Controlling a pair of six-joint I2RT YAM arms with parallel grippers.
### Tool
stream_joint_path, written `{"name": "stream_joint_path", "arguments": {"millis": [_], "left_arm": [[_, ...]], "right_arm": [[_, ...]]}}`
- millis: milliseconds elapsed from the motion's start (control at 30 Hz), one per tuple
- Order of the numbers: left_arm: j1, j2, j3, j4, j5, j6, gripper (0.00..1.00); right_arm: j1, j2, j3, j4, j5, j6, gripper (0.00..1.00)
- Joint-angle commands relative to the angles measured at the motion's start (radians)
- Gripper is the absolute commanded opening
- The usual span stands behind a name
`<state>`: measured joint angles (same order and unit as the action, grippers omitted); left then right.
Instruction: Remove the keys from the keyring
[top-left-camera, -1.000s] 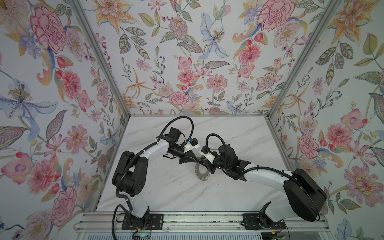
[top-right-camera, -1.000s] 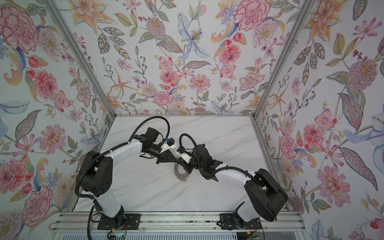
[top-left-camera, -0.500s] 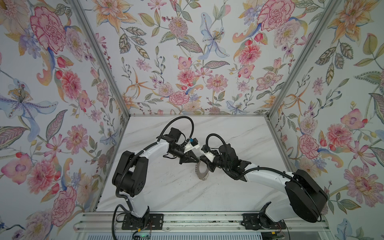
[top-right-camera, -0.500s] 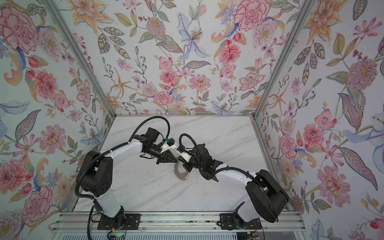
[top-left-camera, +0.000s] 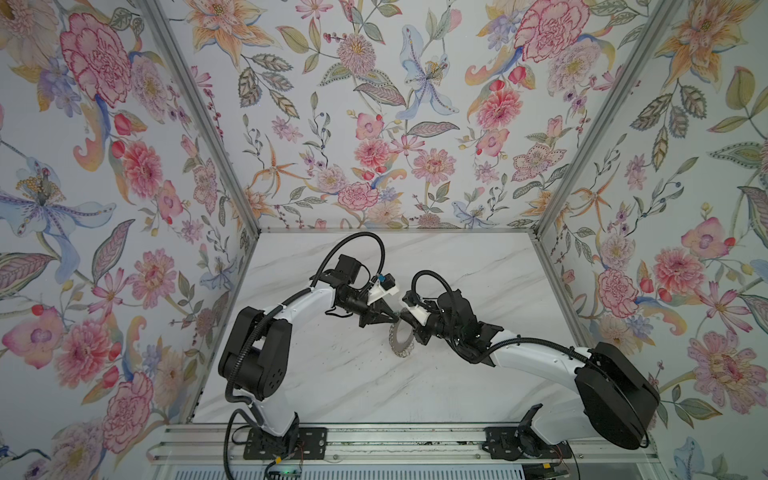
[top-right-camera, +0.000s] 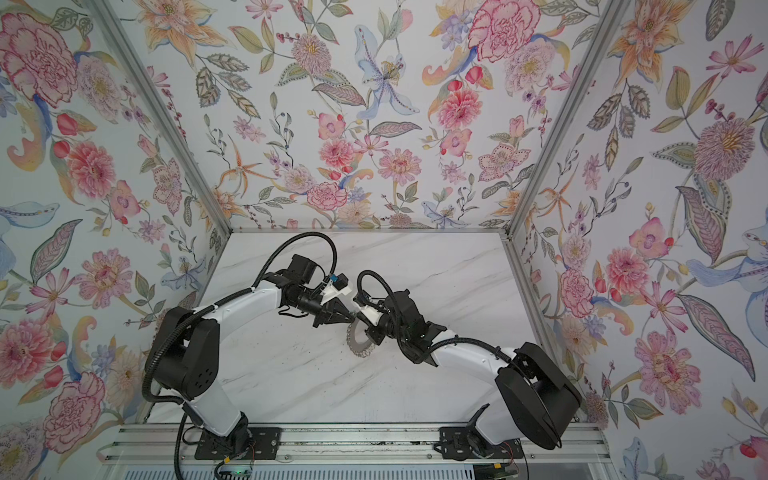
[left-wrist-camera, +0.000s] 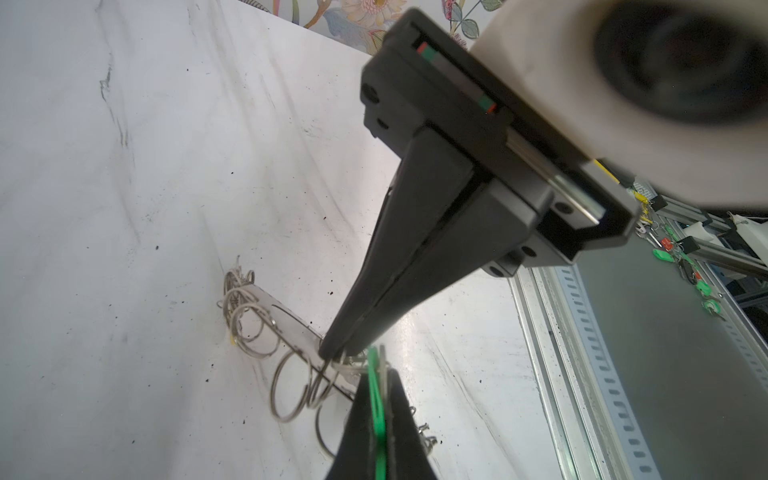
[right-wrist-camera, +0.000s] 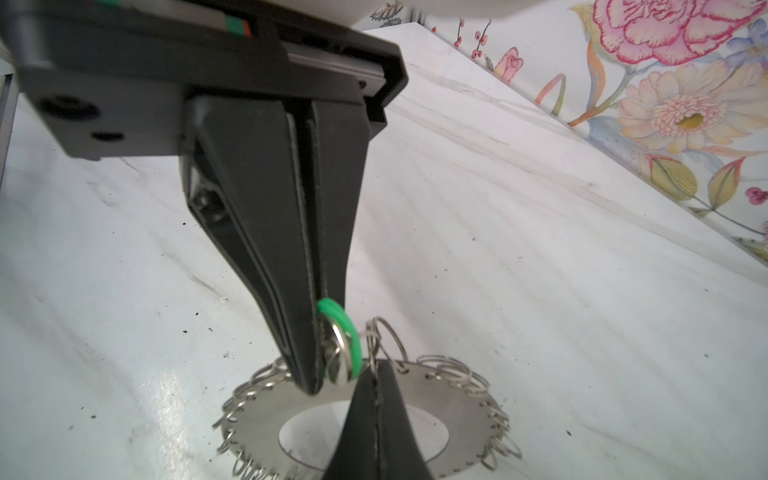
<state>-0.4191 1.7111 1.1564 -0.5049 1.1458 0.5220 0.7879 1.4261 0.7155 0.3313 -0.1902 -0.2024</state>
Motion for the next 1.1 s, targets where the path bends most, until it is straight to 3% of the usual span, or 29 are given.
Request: {"name": "stream_joint_path", "arguments": {"millis": [0,133,533,800,1000,1067], "left_arm": [[0.008,-0.079,-0.065,0.185,-0.048,-0.165,0.00],[0.008,-0.131,-0.127,0.294,-0.048,-0.251,0.00],[0.003,-0.181,-0.182,0.331,-0.106,-0.280,0.00],[-0.016,-0.196,-0.170,0.330,-0.151,-0.263,0.00],[-0.076,-0.206,-0.148,0.273,-0.315,-0.189,0.00],[-0.099,-0.218,-0.160,0.288,-0.414,-0.174,0.00]], "right_arm": [[0.010,-0.029,-0.028,0.035,0.105,0.003,0.00],[0.021,-0.027,-0.030,0.037,0.183,-0.002,0.00],[0.079,-0.021,-0.061,0.129,0.358,-0.042,0.00],[0.089,-0.027,-0.071,0.143,0.388,-0.048,0.00],[0.082,-0.036,-0.071,0.141,0.353,-0.061,0.00],[0.081,-0.042,-0.070,0.133,0.338,-0.063,0.00]]}}
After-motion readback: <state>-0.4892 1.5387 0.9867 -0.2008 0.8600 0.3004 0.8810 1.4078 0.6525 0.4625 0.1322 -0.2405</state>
